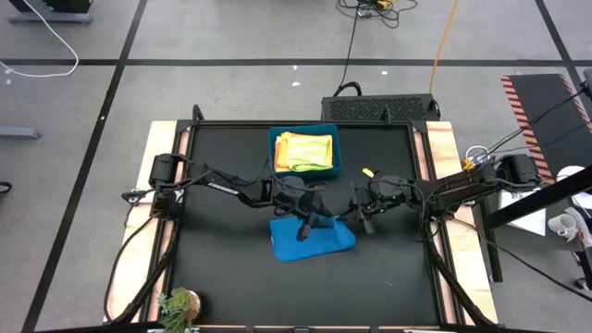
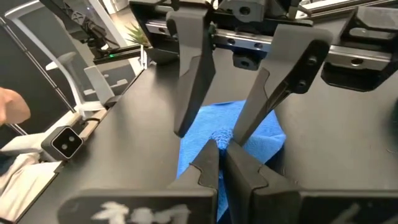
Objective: Fold microfiber towels
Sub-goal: Fold the blue microfiber cloth
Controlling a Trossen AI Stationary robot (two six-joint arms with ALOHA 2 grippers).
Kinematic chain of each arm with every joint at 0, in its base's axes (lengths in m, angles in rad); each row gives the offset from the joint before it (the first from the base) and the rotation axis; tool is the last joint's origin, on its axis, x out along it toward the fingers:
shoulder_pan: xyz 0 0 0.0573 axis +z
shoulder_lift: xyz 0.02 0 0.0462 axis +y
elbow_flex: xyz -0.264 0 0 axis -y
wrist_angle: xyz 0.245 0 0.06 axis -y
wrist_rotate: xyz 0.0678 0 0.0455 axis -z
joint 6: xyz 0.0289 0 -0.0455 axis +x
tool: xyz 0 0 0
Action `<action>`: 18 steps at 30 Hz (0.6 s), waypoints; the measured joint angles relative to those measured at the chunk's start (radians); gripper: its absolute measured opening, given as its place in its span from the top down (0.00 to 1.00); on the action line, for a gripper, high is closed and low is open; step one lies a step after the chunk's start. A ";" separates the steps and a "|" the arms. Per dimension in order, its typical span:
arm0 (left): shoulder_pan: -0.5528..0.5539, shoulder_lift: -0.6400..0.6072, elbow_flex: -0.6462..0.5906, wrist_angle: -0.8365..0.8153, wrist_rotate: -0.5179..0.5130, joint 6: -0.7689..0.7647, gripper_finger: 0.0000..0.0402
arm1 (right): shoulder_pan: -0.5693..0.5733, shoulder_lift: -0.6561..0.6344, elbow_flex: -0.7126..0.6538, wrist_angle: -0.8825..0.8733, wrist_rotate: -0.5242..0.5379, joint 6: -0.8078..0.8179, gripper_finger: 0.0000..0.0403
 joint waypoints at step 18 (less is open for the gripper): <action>-0.002 0.000 0.000 0.007 -0.050 0.154 0.97 | -0.001 0.000 -0.001 0.051 0.000 0.000 0.98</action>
